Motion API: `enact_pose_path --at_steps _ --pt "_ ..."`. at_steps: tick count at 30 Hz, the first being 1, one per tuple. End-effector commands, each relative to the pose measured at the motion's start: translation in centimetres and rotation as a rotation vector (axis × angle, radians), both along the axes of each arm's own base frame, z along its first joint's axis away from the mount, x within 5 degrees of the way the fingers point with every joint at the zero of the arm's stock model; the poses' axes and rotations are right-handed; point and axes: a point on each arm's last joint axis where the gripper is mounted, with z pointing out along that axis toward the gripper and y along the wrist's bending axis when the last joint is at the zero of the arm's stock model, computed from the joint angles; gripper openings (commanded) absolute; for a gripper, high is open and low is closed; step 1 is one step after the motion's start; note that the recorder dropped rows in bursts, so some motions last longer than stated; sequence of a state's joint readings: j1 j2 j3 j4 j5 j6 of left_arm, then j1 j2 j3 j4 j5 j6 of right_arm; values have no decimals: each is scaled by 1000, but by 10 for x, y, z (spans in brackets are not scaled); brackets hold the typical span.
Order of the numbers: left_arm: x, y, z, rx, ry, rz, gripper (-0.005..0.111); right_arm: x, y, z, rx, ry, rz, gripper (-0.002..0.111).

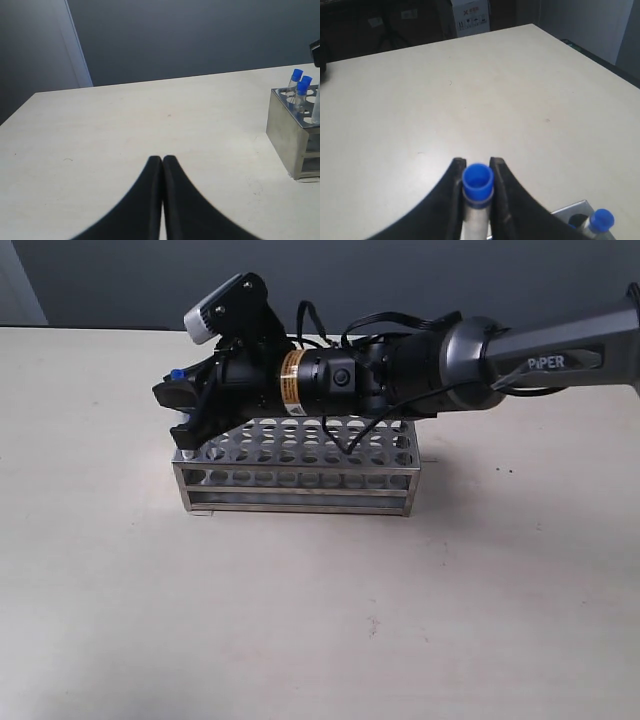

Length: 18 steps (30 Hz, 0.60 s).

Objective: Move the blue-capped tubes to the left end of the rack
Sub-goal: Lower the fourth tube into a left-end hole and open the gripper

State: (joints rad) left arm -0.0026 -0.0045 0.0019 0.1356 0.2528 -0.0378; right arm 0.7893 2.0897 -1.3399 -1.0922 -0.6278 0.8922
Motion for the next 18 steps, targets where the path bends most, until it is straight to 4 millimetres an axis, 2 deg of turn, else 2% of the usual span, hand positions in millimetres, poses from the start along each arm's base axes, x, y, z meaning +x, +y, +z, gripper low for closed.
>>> enact_pose_path --at_steps 1,8,18 --pt "0 -1 2 -4 -11 -8 0 4 3 -1 -13 -13 -12 -1" --pt "0 -1 2 -4 -11 -8 0 6 3 -4 -32 -16 -24 -1" --pt "0 -1 2 -4 -11 -8 0 5 8 -35 -53 36 7 -1"
